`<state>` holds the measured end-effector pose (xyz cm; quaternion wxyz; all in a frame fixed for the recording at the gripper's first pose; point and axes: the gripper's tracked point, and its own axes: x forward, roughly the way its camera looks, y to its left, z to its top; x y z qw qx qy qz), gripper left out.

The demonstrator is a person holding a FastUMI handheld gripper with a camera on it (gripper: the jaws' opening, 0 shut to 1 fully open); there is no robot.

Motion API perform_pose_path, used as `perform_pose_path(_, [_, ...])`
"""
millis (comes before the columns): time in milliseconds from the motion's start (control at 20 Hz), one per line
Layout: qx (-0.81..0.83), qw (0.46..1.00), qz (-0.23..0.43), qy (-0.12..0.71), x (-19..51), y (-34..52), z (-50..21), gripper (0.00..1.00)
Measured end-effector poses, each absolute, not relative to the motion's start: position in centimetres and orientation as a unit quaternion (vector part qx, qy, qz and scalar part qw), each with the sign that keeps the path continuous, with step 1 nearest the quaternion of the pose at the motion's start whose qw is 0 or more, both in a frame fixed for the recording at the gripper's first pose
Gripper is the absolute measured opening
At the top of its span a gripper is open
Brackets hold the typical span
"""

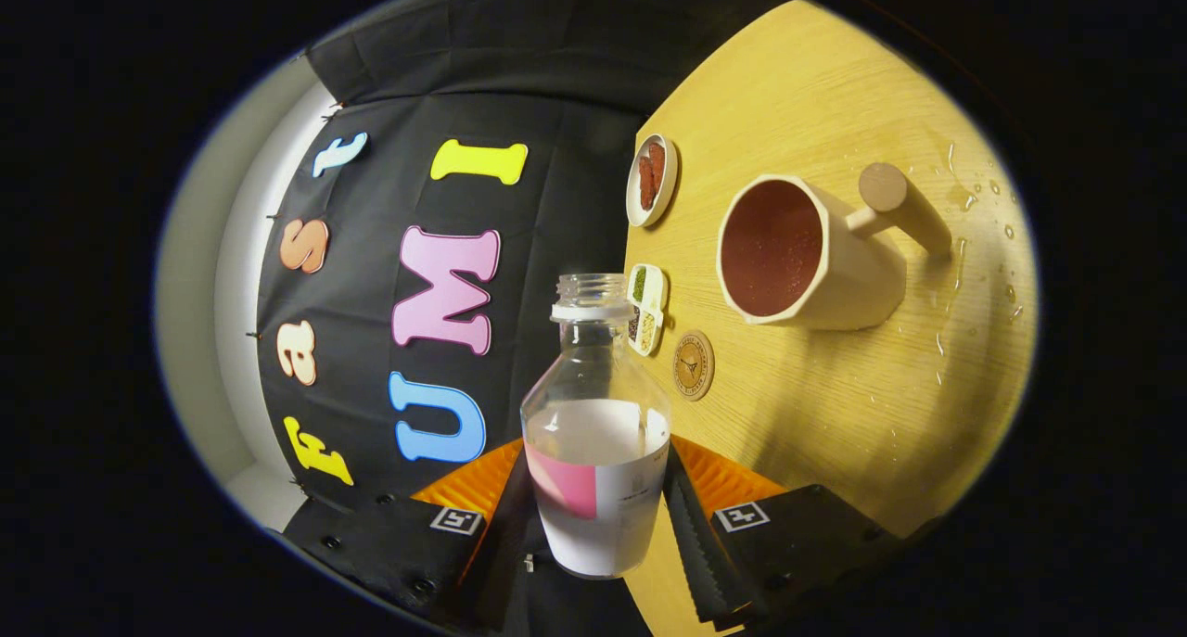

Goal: Take the bottle from table, then pour the juice into the cup, finally place the bottle on the coaster

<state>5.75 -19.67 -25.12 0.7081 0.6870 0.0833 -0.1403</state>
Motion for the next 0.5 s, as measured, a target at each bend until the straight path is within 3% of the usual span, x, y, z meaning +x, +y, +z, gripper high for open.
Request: perform_pose_path(500, [0.725,0.668,-0.154,0.072,5.49,-20.66,-25.77,0.76])
